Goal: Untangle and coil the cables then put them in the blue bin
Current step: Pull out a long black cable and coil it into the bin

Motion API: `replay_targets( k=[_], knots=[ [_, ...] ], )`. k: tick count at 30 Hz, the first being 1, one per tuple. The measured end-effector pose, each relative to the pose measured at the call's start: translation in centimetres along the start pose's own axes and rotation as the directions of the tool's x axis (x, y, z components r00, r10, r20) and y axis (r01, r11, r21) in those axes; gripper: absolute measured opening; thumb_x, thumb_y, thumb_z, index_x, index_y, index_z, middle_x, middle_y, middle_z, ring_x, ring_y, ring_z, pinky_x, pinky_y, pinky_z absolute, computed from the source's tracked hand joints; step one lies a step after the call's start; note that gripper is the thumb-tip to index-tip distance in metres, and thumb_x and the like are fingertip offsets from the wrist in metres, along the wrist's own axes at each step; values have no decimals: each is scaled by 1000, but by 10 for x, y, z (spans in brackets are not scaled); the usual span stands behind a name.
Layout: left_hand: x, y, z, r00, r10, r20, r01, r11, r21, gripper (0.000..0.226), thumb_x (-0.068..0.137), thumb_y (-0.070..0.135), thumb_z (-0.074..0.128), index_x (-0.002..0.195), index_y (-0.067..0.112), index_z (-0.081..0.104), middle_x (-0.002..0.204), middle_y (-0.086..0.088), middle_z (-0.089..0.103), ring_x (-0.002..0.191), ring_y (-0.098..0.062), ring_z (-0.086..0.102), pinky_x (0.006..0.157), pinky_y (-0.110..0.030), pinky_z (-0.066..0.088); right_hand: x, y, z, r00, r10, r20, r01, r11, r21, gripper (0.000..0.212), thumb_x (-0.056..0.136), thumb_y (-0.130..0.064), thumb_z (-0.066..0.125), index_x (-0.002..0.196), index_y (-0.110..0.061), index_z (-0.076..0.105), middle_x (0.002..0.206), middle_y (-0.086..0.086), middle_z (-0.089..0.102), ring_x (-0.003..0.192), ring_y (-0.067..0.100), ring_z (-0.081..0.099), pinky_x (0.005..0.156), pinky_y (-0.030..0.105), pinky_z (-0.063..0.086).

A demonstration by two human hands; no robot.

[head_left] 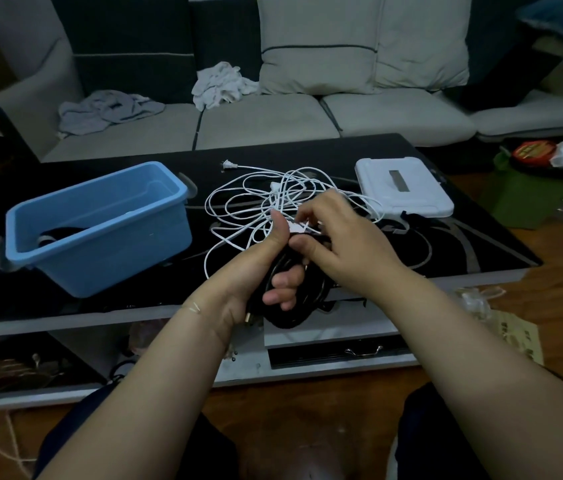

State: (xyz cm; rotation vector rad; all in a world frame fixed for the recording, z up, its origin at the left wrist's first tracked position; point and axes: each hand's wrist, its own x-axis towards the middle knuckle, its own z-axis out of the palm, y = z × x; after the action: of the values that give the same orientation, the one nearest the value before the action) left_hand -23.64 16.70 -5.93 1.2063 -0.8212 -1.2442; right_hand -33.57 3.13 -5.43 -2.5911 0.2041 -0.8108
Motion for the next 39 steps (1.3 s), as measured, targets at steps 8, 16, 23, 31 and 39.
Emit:
replay_targets(
  k=[8,16,23,31,39],
  knots=[
    [-2,4,-2,996,32,79,-32,999,-6,77,52,90,51,72,16,62,38,8,36,25,-4,30,40,-19,40,-1,-3,10,931,250,265,-356,776,521,74,81,-75,33,76,-4,57,64,-9,62,72,13,56,83,43,46],
    [5,4,4,997,65,-35,-67,996,-57,73,63,83,38,69,14,60,37,7,33,24,-4,27,39,-18,38,-3,-1,16,957,265,122,-289,810,510,39,77,-76,41,68,-43,59,62,-19,62,62,-4,55,67,23,40],
    [19,5,18,954,148,-260,-137,989,60,67,74,80,37,65,20,67,46,0,47,37,-13,45,40,-19,39,6,11,17,924,374,-79,-295,830,472,53,75,-78,45,66,-28,61,60,-11,63,63,5,61,67,33,48],
    [28,1,24,865,344,-366,-241,924,298,75,75,64,52,92,-9,58,63,-6,59,72,-19,72,58,-16,49,13,25,17,862,469,-191,-332,808,486,51,70,-84,44,58,-37,60,52,-13,57,54,4,54,59,28,40],
    [38,-7,23,763,326,-558,-211,942,261,45,90,56,55,59,24,63,45,0,44,42,-19,55,61,-31,45,13,27,28,860,507,-60,-432,785,444,66,71,-85,37,64,-23,61,55,-11,59,57,7,56,63,35,46]
  ],
)
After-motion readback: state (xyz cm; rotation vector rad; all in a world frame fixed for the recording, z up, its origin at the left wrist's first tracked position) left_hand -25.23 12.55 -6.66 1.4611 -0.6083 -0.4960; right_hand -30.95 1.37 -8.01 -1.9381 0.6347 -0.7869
